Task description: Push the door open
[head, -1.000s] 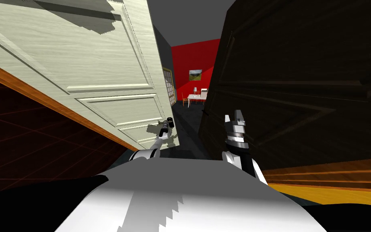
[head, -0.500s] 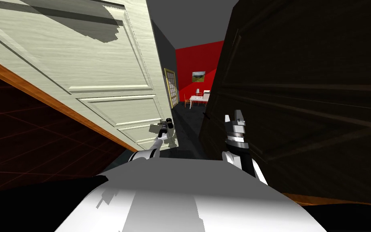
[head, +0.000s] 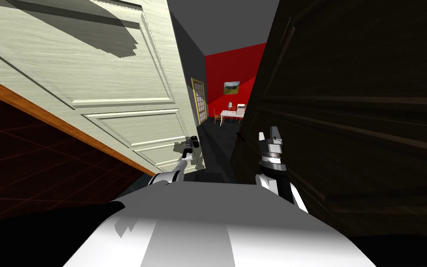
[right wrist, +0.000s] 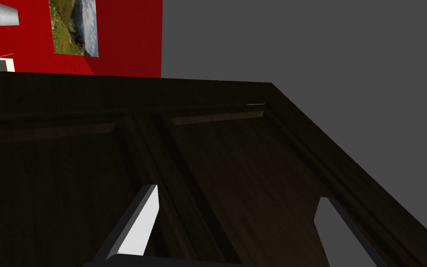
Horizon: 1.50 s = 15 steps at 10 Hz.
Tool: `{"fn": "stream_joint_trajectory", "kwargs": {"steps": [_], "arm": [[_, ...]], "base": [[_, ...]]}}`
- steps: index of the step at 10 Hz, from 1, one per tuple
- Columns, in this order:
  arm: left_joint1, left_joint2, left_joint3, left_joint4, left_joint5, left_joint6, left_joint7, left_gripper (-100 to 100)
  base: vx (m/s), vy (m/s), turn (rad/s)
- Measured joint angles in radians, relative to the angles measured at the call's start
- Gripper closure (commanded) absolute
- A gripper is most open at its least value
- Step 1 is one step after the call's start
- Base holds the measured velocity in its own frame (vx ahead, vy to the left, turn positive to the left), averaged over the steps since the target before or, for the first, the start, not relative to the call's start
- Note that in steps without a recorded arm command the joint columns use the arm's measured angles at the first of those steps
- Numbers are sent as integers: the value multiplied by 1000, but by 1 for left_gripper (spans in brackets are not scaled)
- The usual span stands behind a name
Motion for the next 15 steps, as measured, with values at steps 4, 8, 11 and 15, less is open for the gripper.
{"fn": "stream_joint_trajectory", "kwargs": {"steps": [4,8,11,15], "arm": [[-22,-7,6,7,1,-8,-15,100],[-30,-30,3,31,-1,-15,-36,100],[-26,-38,13,-13,0,6,-60,100],[-44,-28,13,40,1,-30,-52,100]], "base": [[128,29,89],[184,32,163],[90,20,60],[33,10,89]]}}
